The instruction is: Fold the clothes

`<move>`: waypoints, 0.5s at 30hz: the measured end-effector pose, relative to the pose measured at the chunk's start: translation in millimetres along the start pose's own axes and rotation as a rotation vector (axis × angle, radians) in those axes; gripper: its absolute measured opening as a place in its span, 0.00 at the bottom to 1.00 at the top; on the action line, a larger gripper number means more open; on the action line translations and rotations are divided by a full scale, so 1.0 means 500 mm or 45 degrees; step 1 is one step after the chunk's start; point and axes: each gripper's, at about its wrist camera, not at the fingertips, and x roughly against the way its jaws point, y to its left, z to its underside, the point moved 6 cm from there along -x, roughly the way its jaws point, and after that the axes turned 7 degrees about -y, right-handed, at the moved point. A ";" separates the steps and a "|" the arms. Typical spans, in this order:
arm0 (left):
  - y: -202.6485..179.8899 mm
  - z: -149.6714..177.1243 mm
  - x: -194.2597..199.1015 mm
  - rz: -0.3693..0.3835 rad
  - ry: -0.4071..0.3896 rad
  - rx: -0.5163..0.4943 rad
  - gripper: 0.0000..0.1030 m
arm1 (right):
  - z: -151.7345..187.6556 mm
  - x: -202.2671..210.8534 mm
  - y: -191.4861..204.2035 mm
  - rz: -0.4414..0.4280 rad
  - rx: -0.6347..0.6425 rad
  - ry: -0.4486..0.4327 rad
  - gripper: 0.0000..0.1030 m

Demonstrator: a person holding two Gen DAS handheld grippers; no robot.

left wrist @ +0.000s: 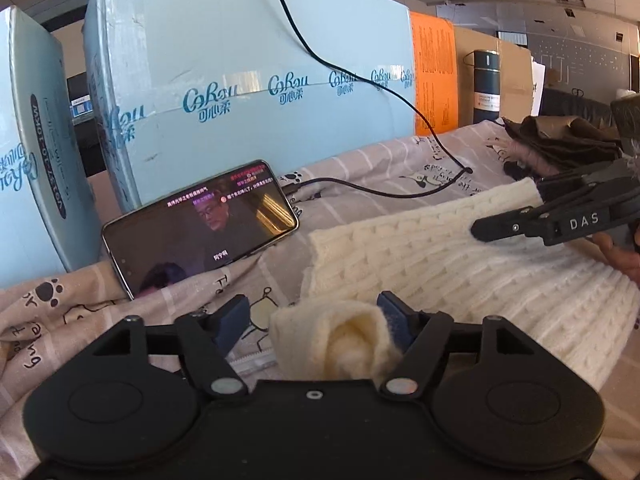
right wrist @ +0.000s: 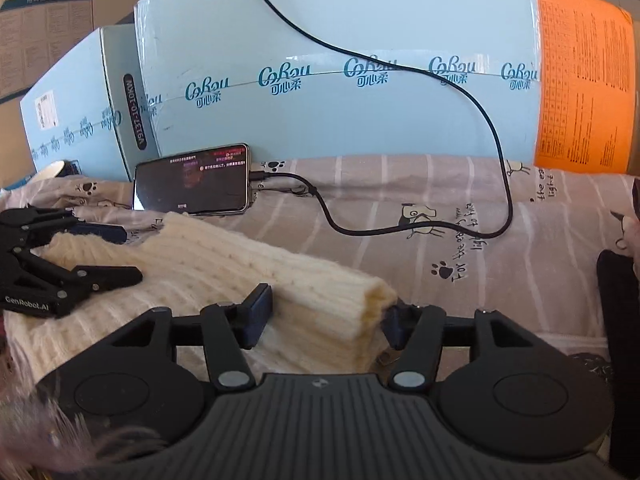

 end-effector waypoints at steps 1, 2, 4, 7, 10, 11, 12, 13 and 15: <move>0.007 -0.008 0.005 -0.013 -0.008 0.036 0.81 | 0.000 0.000 -0.001 -0.001 -0.005 0.000 0.53; 0.016 -0.017 0.011 -0.029 -0.018 0.082 0.82 | 0.001 0.002 -0.002 0.005 -0.007 -0.001 0.56; 0.036 -0.038 0.042 -0.061 -0.050 0.191 0.90 | -0.002 0.010 -0.009 0.000 -0.046 -0.018 0.60; 0.062 -0.052 0.111 -0.076 -0.091 0.382 0.97 | -0.009 0.028 -0.027 -0.070 -0.197 -0.044 0.74; 0.073 -0.033 0.181 -0.022 -0.091 0.611 0.99 | -0.012 0.042 -0.044 -0.111 -0.340 -0.046 0.75; 0.072 -0.022 0.201 -0.003 -0.083 0.689 1.00 | -0.011 0.045 -0.048 -0.127 -0.386 -0.035 0.75; 0.071 -0.009 0.218 0.009 -0.067 0.762 1.00 | -0.010 0.048 -0.052 -0.142 -0.431 -0.023 0.75; 0.065 0.007 0.230 0.026 -0.047 0.828 1.00 | -0.009 0.051 -0.055 -0.152 -0.463 -0.014 0.76; 0.050 0.039 0.252 0.069 -0.007 0.957 1.00 | -0.006 0.056 -0.060 -0.170 -0.527 0.003 0.77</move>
